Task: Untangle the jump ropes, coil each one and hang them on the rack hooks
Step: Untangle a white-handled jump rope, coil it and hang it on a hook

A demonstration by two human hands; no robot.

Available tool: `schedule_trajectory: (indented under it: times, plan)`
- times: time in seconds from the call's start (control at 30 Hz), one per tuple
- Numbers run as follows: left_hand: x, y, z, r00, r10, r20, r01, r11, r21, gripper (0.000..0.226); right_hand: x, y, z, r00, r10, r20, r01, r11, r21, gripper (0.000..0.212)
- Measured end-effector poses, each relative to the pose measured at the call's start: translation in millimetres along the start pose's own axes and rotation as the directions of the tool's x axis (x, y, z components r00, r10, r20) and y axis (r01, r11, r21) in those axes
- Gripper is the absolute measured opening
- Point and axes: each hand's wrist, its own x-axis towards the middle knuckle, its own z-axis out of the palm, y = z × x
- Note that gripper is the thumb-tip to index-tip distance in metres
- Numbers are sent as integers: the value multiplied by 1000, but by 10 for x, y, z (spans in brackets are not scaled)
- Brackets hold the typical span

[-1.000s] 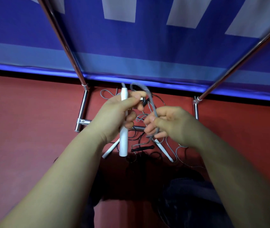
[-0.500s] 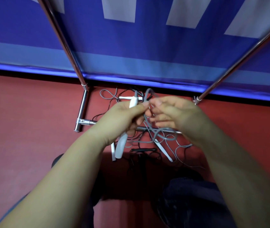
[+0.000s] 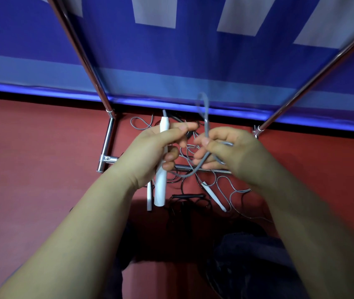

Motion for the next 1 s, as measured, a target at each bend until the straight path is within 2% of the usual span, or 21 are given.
schedule_trajectory:
  times: [0.1,0.17,0.3,0.47,0.6,0.73,0.83,0.9,1.0]
  plan:
    - [-10,-20,0,998,-38,53,35,998,61,35,15,-24,-35,999,5,-46,1,990,138,19]
    - [-23,-24,14,997,-60,58,55,995,87,45,19,-27,-37,999,7,-50,1,988,152,20]
    - [-19,-25,21,995,-79,54,72,990,121,39,24,-12,-26,998,-11,-58,16,996,89,20]
    - [-5,-41,17,994,-99,55,90,985,147,50,32,12,-31,998,-16,-68,15,1000,-3,22]
    - [-7,-46,13,987,-139,79,124,978,170,38,47,53,-19,997,-5,-81,-3,995,-103,22]
    - [-4,-59,20,985,-157,75,136,964,228,47,73,81,-2,996,19,-83,-33,985,-167,23]
    - [-6,-99,13,984,-163,67,144,962,232,33,52,106,22,997,35,-63,-46,984,-175,25]
    - [-5,-122,32,978,-202,59,184,955,235,29,10,105,18,999,36,-40,-41,988,-146,25]
    - [-14,-135,96,955,-284,82,247,918,309,28,-24,42,-30,997,46,-63,-43,998,39,26]
